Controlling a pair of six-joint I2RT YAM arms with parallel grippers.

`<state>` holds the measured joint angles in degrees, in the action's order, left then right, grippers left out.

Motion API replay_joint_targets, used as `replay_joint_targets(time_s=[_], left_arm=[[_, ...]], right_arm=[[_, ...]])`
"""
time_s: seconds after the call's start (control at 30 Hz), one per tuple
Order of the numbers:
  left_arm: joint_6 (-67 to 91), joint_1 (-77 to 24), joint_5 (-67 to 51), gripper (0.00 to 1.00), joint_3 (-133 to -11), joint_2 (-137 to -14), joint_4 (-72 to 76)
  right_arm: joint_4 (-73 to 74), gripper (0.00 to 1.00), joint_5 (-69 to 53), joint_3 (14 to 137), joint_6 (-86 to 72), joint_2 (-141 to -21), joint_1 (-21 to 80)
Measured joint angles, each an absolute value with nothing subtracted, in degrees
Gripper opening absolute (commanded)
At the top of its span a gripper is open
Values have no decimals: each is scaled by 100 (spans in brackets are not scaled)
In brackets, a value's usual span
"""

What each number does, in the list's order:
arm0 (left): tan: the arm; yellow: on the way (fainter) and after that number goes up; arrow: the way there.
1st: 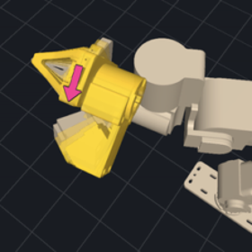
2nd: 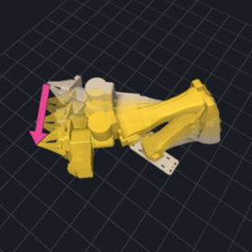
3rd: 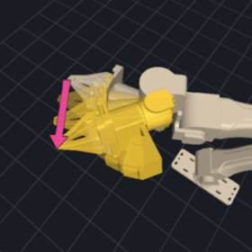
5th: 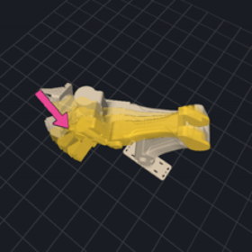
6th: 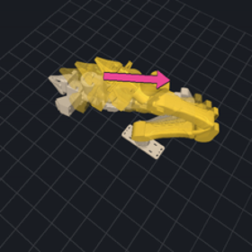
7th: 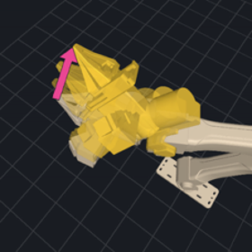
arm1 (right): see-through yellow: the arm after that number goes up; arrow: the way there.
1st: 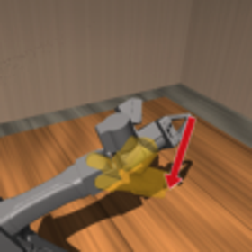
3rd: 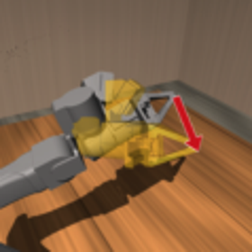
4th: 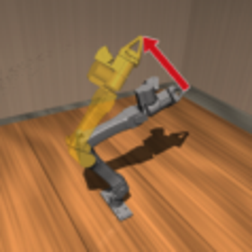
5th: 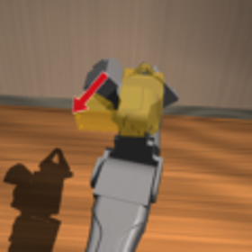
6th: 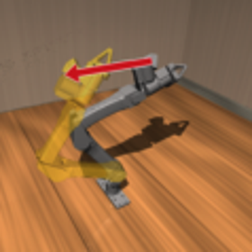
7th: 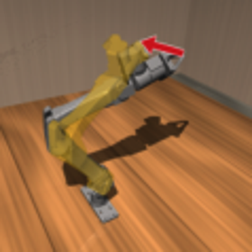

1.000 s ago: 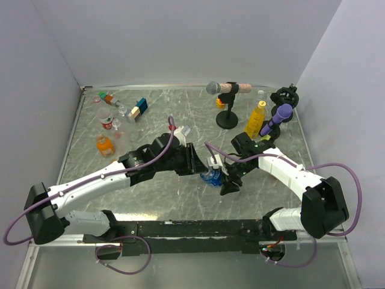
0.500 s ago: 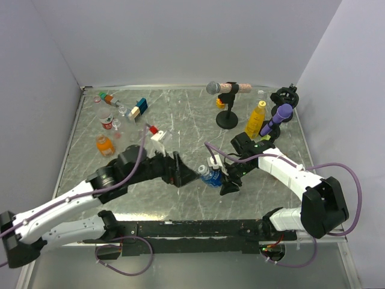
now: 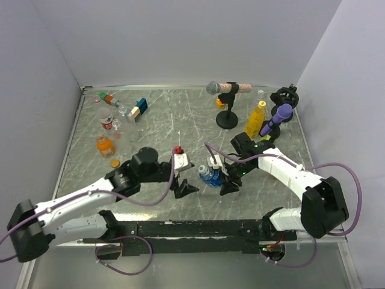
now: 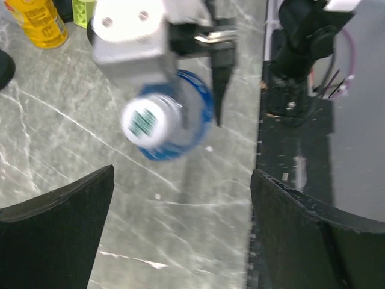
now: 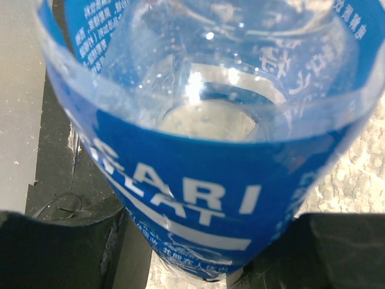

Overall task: Unscrew the bottle caps
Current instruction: Unscrew the bottle cap from the plastic bottle.

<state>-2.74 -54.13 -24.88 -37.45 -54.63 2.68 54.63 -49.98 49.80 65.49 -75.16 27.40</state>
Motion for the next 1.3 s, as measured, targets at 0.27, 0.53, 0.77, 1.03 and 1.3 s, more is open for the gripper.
replay_joint_targets(time_s=[0.27, 0.53, 0.77, 1.03, 1.3], left_arm=[[-784, -4735, -3483, 84, -4327, -6508, 657], [-786, -4619, -4071, 70, -4613, -6823, 711], [-760, -4619, -4305, 59, -4866, -7172, 727], [-725, -4619, -4379, 45, -4899, -7284, 628], [-635, -4619, -4421, 39, -4899, -7269, 598]], right_arm=[[5465, 29, -4998, 4980, 6552, -7524, 2740], [5465, 29, -4998, 4980, 6552, -7524, 2740], [5465, 29, -4998, 4980, 6552, -7524, 2740], [5463, 29, -4991, 4980, 6549, -7524, 2740], [5452, 29, -4958, 4980, 6549, -7526, 2740]])
